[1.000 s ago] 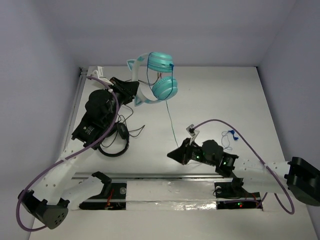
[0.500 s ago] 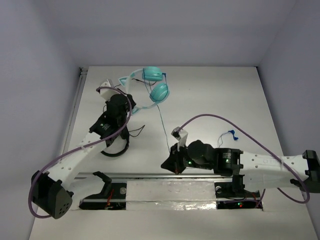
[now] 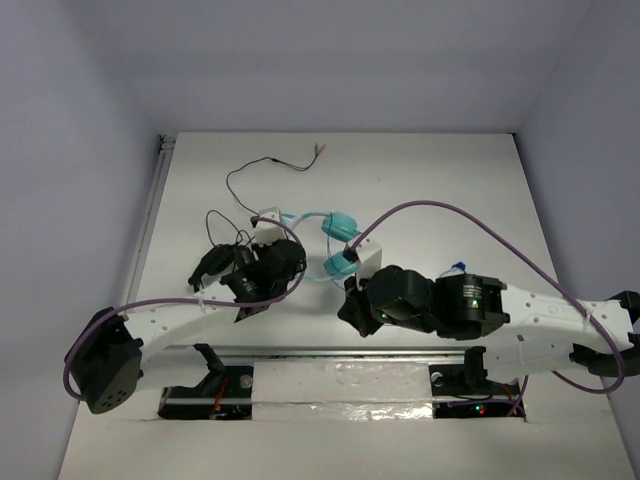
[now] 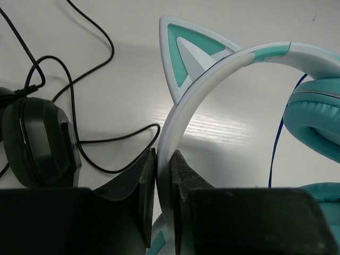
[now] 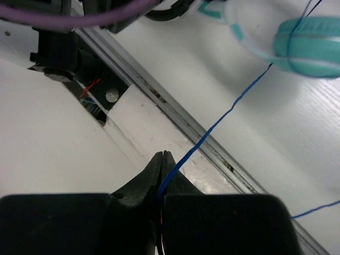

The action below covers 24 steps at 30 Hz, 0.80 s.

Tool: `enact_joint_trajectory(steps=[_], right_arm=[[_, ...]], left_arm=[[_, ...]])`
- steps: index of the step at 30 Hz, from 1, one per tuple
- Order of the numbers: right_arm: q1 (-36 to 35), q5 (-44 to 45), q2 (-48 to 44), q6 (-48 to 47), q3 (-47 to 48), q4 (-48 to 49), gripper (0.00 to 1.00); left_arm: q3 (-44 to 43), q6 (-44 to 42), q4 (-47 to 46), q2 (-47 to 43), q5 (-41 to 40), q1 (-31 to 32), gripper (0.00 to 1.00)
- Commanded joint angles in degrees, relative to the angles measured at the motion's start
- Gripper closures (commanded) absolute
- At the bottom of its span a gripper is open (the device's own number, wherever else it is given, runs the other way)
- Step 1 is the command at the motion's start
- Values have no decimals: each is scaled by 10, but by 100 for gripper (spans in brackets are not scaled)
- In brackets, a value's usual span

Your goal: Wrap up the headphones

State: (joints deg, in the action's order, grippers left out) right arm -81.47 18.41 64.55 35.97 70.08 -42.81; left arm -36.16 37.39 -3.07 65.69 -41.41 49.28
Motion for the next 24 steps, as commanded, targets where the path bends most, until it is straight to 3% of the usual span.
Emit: enact_joint_trajectory(steps=[1,9,15,24], right_arm=[[-3,57,13,-44,50,-72,100],[79,40,19,-108,94,-83,100],[127,31,22,-144,99,-62,100],[213,184,28,-169,52,-33,100]], left_arm=[[-8,-1,-50,-9,-35,33,100],[-20,-61,-10,-6,22,114,100],[-30,-59,30,-1,25,155,100],[-21,-47,70,-58,59,182,100]])
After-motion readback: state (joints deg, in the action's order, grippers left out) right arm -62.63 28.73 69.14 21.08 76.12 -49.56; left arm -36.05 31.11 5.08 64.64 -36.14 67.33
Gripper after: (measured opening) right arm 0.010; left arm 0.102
